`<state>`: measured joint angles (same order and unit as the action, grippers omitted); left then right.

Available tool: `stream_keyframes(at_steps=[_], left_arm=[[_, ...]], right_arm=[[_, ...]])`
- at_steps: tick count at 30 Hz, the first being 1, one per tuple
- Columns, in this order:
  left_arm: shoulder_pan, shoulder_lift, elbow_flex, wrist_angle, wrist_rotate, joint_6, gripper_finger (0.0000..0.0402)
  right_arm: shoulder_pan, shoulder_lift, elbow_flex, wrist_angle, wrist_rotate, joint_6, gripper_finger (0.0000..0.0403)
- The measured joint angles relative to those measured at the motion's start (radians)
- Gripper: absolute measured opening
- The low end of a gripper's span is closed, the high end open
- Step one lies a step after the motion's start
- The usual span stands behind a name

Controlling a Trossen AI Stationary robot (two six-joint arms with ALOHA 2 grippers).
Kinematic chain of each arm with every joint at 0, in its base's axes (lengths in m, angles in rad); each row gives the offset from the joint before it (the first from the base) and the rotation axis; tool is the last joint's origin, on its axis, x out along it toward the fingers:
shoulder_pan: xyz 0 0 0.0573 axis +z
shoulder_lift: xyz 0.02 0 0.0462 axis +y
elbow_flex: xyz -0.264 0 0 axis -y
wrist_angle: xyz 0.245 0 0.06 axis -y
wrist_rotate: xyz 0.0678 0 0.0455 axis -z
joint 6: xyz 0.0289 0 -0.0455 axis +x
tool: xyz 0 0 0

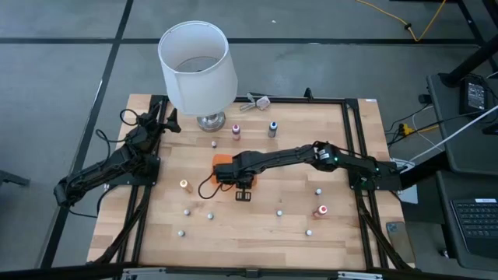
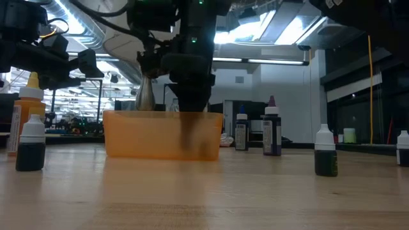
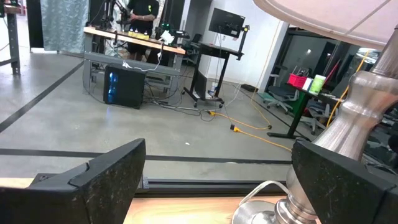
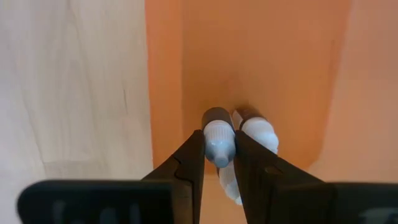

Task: Pick & Place food coloring
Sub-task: Put the small black food coloring bottle into the orange bin

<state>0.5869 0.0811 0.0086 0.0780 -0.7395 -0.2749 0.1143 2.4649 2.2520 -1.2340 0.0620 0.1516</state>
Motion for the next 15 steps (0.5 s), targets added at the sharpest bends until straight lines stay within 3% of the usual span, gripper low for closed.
stream_keyframes(at_steps=[15], left_arm=[[0.000, 0.000, 0.000, 0.000, 0.000, 0.000, 0.0391]], right_arm=[[-0.006, -0.003, -0.059, 0.040, -0.001, 0.005, 0.0078]])
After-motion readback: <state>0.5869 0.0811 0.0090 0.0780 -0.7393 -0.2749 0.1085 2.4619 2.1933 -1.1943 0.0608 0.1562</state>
